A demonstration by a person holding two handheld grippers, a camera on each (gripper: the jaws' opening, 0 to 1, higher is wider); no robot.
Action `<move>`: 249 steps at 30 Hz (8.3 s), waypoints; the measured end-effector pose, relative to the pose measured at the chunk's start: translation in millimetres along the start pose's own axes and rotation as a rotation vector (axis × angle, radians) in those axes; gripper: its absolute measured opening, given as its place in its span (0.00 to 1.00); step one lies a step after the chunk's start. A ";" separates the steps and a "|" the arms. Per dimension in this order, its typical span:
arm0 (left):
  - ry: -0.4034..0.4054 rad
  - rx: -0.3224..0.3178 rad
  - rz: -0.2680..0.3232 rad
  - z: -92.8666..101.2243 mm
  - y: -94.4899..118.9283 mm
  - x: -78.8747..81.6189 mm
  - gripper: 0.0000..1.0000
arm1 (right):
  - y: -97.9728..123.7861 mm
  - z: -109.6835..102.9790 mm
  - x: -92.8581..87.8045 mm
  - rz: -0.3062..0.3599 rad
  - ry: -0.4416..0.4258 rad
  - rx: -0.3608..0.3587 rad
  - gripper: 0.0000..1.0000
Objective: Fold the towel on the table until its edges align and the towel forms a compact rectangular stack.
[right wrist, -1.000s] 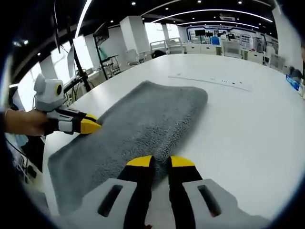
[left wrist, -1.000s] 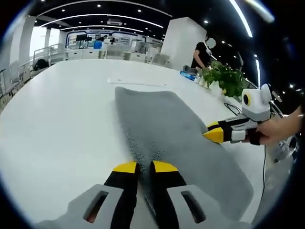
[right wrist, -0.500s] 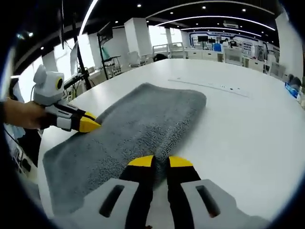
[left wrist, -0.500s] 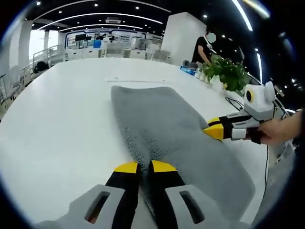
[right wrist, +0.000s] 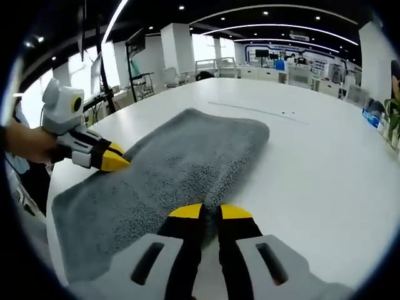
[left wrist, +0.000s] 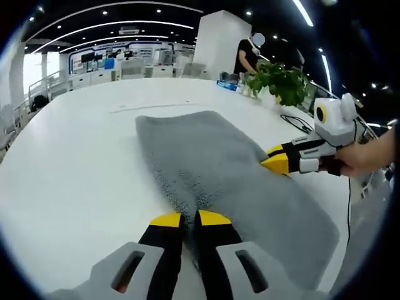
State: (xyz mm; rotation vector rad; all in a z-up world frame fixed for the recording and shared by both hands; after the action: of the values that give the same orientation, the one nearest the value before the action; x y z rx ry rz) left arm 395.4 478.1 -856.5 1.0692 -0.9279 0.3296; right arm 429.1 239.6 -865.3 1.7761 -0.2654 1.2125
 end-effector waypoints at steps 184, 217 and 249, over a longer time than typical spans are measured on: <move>-0.757 -0.462 -0.308 156.3 55.6 -56.7 0.09 | 132.7 -104.6 -91.1 -0.207 0.464 0.254 0.07; -0.681 -0.492 -0.370 174.7 87.9 -81.2 0.08 | 158.5 -138.0 -100.6 -0.318 0.447 0.291 0.05; -0.591 -0.459 -0.237 175.2 138.6 -22.1 0.08 | 202.2 -135.4 -32.0 -0.238 0.391 0.284 0.05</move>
State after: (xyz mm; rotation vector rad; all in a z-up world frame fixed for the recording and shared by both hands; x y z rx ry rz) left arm 208.3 398.0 -761.7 0.8405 -1.3042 -0.4077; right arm 204.9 227.4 -766.1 1.7006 0.3510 1.4395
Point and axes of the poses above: the point that each gripper's makers call its tool centre point, and the gripper's own axes: y roughly backward along the fingers, z roughly to its right, x roughly out of its top, the point moved 9 cm from there along y, roughly backward along the fingers, and after that the axes turned 3 degrees about -x, right-handed, at the moved point
